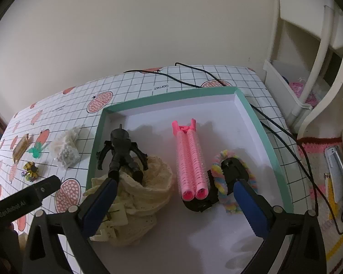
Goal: Organize objects
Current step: 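Move the right tool to the cotton swab bag while the left approaches the block toy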
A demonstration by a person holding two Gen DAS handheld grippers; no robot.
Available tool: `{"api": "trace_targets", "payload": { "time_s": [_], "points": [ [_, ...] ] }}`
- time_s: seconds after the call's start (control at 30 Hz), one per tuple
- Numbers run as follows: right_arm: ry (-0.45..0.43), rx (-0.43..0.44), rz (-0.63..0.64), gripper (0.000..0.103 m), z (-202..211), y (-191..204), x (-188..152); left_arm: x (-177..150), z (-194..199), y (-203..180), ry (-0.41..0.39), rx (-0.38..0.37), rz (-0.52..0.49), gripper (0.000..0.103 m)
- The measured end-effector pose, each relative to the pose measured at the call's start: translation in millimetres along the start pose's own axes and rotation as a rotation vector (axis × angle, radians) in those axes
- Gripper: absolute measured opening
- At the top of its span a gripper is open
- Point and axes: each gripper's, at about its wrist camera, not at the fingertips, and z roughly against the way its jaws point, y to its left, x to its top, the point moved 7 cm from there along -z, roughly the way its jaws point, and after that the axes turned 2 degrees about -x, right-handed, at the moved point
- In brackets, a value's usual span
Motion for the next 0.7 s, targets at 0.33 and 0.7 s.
{"api": "trace_targets", "payload": {
  "time_s": [0.33, 0.7],
  "points": [
    [-0.129, -0.014, -0.058, 0.103, 31, 8, 20, 23, 24, 23, -0.098, -0.016, 0.014, 0.103],
    [-0.178, 0.057, -0.002, 0.103, 43, 73, 29, 46, 51, 121, -0.174, 0.065, 0.174, 0.103]
  ]
}}
